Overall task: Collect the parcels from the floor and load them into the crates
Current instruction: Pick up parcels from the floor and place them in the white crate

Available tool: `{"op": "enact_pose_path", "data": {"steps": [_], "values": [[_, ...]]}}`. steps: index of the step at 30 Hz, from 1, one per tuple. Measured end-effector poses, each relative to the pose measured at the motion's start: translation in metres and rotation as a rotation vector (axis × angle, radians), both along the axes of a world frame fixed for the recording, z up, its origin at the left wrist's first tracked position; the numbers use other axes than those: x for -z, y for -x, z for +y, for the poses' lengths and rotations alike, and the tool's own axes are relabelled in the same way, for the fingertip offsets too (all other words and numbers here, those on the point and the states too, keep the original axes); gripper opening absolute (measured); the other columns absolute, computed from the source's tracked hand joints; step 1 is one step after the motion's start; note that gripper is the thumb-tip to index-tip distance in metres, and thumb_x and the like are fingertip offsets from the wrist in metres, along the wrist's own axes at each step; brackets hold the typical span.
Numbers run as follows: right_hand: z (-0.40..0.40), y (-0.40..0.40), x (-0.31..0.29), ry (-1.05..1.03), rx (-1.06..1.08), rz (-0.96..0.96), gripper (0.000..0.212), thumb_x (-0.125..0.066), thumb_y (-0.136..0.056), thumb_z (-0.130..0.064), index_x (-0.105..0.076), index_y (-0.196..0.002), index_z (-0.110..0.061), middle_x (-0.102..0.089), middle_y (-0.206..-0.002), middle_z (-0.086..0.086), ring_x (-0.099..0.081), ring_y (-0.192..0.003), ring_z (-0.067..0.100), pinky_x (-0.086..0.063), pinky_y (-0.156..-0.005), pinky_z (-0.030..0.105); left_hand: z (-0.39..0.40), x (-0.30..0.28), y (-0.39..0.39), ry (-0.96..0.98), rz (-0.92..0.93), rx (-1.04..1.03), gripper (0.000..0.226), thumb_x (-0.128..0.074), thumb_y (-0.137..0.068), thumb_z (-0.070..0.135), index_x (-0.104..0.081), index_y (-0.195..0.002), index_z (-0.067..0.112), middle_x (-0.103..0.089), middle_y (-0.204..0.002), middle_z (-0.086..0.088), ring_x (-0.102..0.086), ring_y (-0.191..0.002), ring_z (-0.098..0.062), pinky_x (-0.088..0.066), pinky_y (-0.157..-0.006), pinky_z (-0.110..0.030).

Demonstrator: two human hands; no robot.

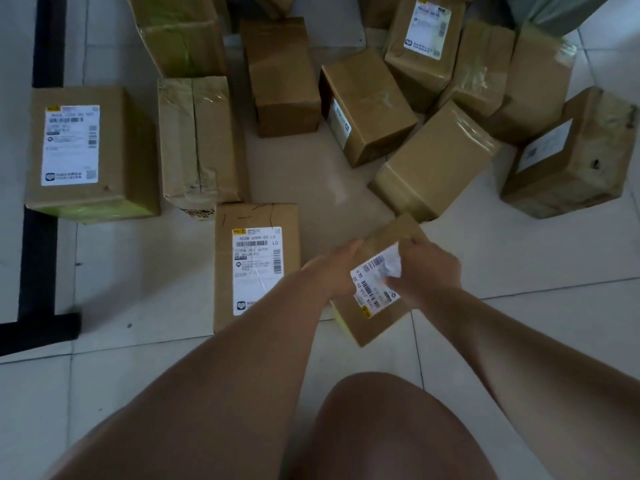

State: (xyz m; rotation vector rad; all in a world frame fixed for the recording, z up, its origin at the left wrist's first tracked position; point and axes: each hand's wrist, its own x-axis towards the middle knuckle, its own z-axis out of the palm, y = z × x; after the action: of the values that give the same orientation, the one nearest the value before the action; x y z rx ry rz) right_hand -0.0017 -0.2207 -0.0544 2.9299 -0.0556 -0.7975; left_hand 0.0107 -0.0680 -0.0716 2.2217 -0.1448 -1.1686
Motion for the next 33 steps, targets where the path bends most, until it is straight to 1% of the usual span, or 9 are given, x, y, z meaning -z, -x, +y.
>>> {"op": "enact_pose_path", "data": {"steps": [4, 8, 11, 15, 19, 21, 24, 28, 33], "values": [[0.001, -0.009, 0.011, -0.013, -0.446, 0.276, 0.124, -0.075, -0.059, -0.062, 0.002, -0.148, -0.024, -0.007, -0.153, 0.005, -0.009, -0.144, 0.028, -0.014, -0.114, 0.052, 0.0, 0.007, -0.002, -0.137, -0.102, -0.012, 0.057, -0.059, -0.084, 0.02, -0.038, -0.135, 0.033, -0.052, -0.132, -0.005, -0.054, -0.115, -0.028, -0.05, -0.092, -0.044], [0.001, -0.003, 0.021, 0.048, -0.445, 0.193, 0.126, -0.071, -0.05, -0.075, -0.008, -0.147, -0.027, -0.032, -0.146, 0.003, -0.031, -0.134, 0.026, -0.023, -0.11, 0.051, 0.031, -0.012, -0.025, -0.259, -0.334, -0.187, 0.052, -0.055, -0.085, 0.018, -0.043, -0.134, 0.03, -0.046, -0.137, -0.004, -0.044, -0.124, -0.027, -0.04, -0.097, -0.036], [-0.001, 0.003, 0.02, 0.097, -0.019, 0.244, 0.119, -0.064, -0.049, -0.083, -0.02, -0.142, -0.023, -0.044, -0.136, 0.006, -0.046, -0.123, 0.029, -0.034, -0.101, 0.048, 0.07, -0.024, -0.048, -0.335, -0.515, -0.172, 0.05, -0.05, -0.087, 0.017, -0.043, -0.136, 0.025, -0.042, -0.141, 0.0, -0.034, -0.132, -0.023, -0.03, -0.105, -0.036], [0.003, 0.003, 0.032, -0.151, 0.682, 0.1, 0.109, -0.053, -0.05, -0.089, -0.035, -0.124, -0.012, -0.057, -0.109, 0.008, -0.06, -0.098, 0.03, -0.05, -0.085, 0.042, 0.117, -0.018, -0.069, -0.492, -0.538, -0.134, 0.06, -0.052, -0.087, 0.025, -0.031, -0.144, 0.028, -0.026, -0.152, 0.003, -0.017, -0.142, -0.022, -0.022, -0.113, -0.045], [0.031, -0.018, 0.039, -0.306, 0.91, 0.003, 0.11, -0.064, -0.066, -0.071, -0.015, -0.142, -0.008, -0.041, -0.137, 0.016, -0.048, -0.121, 0.037, -0.046, -0.094, 0.049, 0.136, -0.004, -0.067, -0.541, -0.402, -0.106, 0.071, -0.047, -0.093, 0.037, -0.004, -0.149, 0.039, 0.01, -0.158, 0.012, 0.012, -0.146, -0.024, -0.011, -0.11, -0.066], [0.055, -0.029, 0.032, -0.192, 0.643, -0.096, 0.109, -0.059, -0.078, -0.064, 0.002, -0.15, -0.01, -0.015, -0.155, 0.014, -0.024, -0.14, 0.037, -0.032, -0.108, 0.051, 0.142, 0.001, -0.06, -0.544, -0.421, -0.091, 0.069, -0.043, -0.095, 0.037, 0.0, -0.149, 0.041, 0.014, -0.158, 0.014, 0.015, -0.146, -0.023, -0.01, -0.107, -0.069], [0.108, -0.034, 0.015, -0.234, 0.03, -0.175, 0.092, -0.051, -0.086, -0.059, 0.0, -0.151, -0.019, 0.003, -0.16, 0.01, 0.002, -0.147, 0.032, -0.004, -0.116, 0.05, 0.151, 0.002, -0.052, -0.536, -0.461, -0.083, 0.065, -0.04, -0.096, 0.031, -0.003, -0.148, 0.042, 0.011, -0.158, 0.015, 0.01, -0.147, -0.022, -0.013, -0.107, -0.068], [0.172, -0.007, 0.011, -0.252, -0.594, 0.261, 0.087, -0.044, -0.086, -0.065, 0.005, -0.15, -0.034, 0.017, -0.159, 0.0, 0.015, -0.145, 0.03, 0.007, -0.112, 0.062, 0.175, -0.005, -0.035, -0.525, -0.452, -0.078, 0.057, -0.035, -0.097, 0.035, -0.008, -0.146, 0.044, 0.004, -0.158, 0.017, 0.0, -0.147, -0.02, -0.027, -0.106, -0.06], [0.158, -0.002, 0.018, -0.092, -0.619, 0.322, 0.087, -0.039, -0.084, -0.07, 0.012, -0.147, -0.04, 0.025, -0.156, -0.005, 0.02, -0.145, 0.025, 0.007, -0.105, 0.071, 0.21, -0.016, -0.006, -0.544, -0.431, -0.025, 0.06, -0.037, -0.096, 0.034, -0.009, -0.149, 0.038, 0.0, -0.159, 0.014, -0.003, -0.147, -0.016, -0.025, -0.11, -0.054]]}}
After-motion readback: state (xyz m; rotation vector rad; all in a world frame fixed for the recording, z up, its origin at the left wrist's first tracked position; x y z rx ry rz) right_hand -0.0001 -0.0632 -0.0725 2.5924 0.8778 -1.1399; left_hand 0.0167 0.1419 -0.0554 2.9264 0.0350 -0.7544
